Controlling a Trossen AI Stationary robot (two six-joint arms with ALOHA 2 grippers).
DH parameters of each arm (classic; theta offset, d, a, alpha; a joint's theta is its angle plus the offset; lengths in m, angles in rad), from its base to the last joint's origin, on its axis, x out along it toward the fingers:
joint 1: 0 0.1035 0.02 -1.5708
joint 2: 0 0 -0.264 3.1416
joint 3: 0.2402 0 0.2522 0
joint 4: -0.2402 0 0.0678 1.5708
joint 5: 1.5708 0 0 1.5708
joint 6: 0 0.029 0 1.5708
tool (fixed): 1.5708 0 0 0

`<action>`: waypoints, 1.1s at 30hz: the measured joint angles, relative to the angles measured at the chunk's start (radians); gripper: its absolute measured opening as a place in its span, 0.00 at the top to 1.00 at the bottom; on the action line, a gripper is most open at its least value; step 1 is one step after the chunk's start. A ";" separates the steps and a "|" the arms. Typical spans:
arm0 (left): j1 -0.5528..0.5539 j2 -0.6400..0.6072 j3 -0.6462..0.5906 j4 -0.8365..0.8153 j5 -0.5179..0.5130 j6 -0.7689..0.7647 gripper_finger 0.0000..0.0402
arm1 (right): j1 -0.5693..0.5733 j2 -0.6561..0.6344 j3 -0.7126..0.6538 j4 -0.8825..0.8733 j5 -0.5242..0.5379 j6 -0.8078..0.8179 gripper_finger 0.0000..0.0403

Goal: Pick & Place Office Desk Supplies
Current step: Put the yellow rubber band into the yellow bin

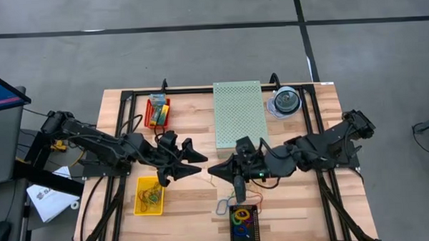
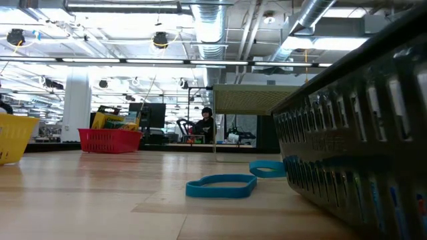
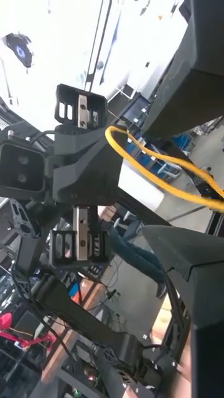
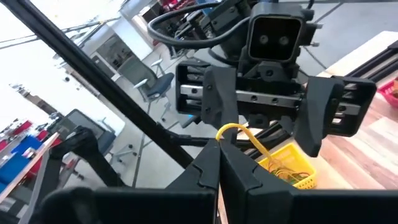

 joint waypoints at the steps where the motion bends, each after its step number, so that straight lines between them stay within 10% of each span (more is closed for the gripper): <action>1: 0.000 0.000 0.000 0.000 0.000 0.000 0.41 | -0.004 0.000 0.000 0.000 -0.007 -0.002 1.00; 33: 0.001 0.000 0.000 0.003 0.018 0.017 0.53 | -0.031 0.000 0.000 0.019 -0.082 -0.019 1.00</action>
